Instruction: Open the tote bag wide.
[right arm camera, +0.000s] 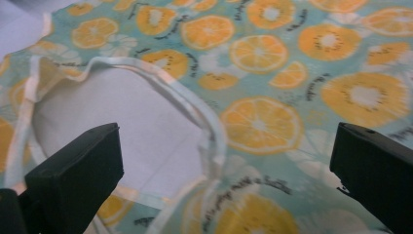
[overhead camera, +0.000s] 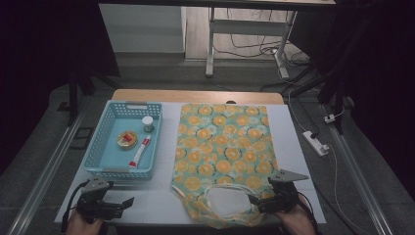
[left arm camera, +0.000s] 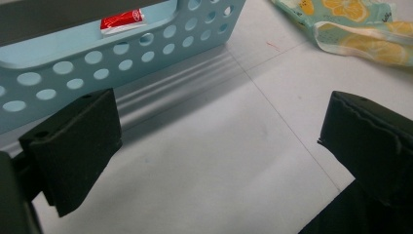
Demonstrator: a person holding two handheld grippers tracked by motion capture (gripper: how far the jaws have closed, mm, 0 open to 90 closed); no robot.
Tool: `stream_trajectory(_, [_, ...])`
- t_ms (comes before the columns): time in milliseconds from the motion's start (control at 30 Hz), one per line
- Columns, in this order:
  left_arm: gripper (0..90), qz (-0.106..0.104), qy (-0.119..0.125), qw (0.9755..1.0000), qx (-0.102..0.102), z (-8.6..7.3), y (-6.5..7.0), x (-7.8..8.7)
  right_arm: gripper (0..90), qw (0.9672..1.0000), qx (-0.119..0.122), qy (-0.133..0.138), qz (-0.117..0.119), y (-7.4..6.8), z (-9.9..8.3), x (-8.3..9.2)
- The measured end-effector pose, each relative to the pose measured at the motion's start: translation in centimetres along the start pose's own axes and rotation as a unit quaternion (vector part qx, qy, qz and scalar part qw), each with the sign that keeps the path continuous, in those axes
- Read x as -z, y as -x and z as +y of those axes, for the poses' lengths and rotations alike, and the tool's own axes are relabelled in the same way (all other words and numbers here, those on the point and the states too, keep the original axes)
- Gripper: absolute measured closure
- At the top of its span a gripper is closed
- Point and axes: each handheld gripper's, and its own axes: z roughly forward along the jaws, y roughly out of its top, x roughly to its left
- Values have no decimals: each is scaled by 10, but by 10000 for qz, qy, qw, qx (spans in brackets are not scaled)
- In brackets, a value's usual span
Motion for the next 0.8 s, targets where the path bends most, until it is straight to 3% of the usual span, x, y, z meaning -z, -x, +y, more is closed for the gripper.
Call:
stream_trajectory(467, [18,8,4,10000,29,0,0,0,0,9980,288,-237,510,-31,17,-19])
stream_trajectory(800, [19,2,6,10000,33,0,-1,0,0,9947,497,-427,789,-55,28,-40])
